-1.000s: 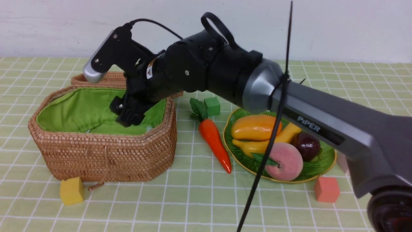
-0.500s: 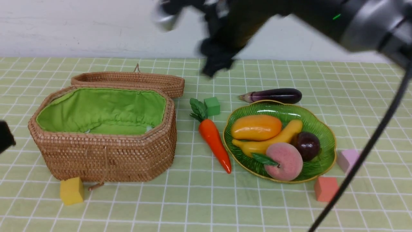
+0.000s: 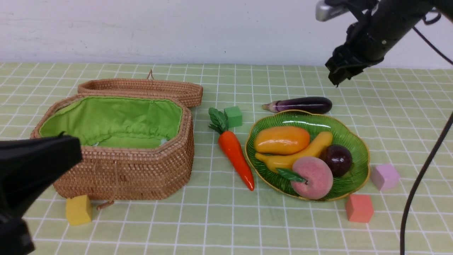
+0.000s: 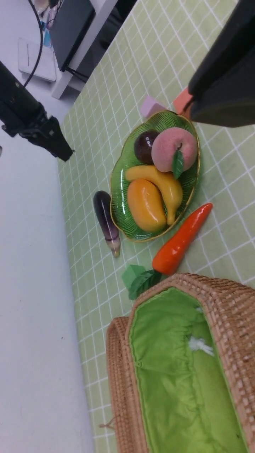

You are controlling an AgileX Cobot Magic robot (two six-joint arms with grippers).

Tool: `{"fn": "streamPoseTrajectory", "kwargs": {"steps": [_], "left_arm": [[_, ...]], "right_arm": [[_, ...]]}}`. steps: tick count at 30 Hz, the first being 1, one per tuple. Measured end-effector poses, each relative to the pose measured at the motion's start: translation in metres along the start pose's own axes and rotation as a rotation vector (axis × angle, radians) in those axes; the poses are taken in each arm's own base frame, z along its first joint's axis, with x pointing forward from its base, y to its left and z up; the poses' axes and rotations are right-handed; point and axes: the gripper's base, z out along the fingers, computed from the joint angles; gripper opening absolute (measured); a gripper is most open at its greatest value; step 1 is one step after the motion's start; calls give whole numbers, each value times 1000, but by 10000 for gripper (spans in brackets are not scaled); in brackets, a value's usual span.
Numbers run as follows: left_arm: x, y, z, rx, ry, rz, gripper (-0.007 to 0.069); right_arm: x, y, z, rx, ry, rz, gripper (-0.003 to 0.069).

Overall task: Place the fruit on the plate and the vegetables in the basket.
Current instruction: Grab an eggplant with your right arm and place it in the basket on the left.

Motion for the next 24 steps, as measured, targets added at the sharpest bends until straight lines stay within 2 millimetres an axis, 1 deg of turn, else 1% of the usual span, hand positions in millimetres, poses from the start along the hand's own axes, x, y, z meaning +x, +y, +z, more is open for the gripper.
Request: {"fn": "streamPoseTrajectory", "kwargs": {"steps": [1, 2, 3, 5, 6, 7, 8, 10, 11, 15, 18, 19, 20, 22, 24], "left_arm": [[0, 0, 1, 2, -1, -1, 4], [-2, -2, 2, 14, -19, 0, 4], [-3, -2, 3, 19, -28, 0, 4], [-4, -3, 3, 27, -44, 0, 4], [-4, -3, 3, 28, -45, 0, 4], [-4, -3, 3, 29, -47, 0, 4], [-4, -3, 3, 28, -45, 0, 4], [-4, -3, 3, 25, -39, 0, 4], [-3, -2, 3, 21, -32, 0, 4], [-1, -1, 3, 9, -9, 0, 4], [-1, -1, 3, 7, -5, 0, 4], [-1, -1, 3, 7, -5, 0, 4], [-1, -1, 3, 6, -4, 1, 4], [-1, -1, 3, 6, -4, 1, 4], [0, -1, 3, 6, -3, 1, 4]], "right_arm": [[1, -2, 4, 3, -1, -2, 328], [2, -13, 22, 28, -12, -16, 376], [4, -16, 32, 42, -9, -28, 401], [5, -23, 50, 85, -18, -52, 465], [5, -24, 52, 90, -19, -55, 465], [6, -29, 64, 126, -29, -77, 512], [6, -32, 73, 153, -36, -95, 541], [8, -36, 87, 185, -41, -115, 573], [10, -38, 94, 197, -40, -124, 580], [12, -40, 111, 202, -53, -128, 582], [12, -39, 116, 180, -72, -68, 582], [9, -37, 116, 138, -110, 69, 582], [8, -37, 116, 132, -113, 89, 582], [-1, -35, 106, 62, -169, 366, 583], [-11, -36, 95, 42, -217, 529, 584]]}}
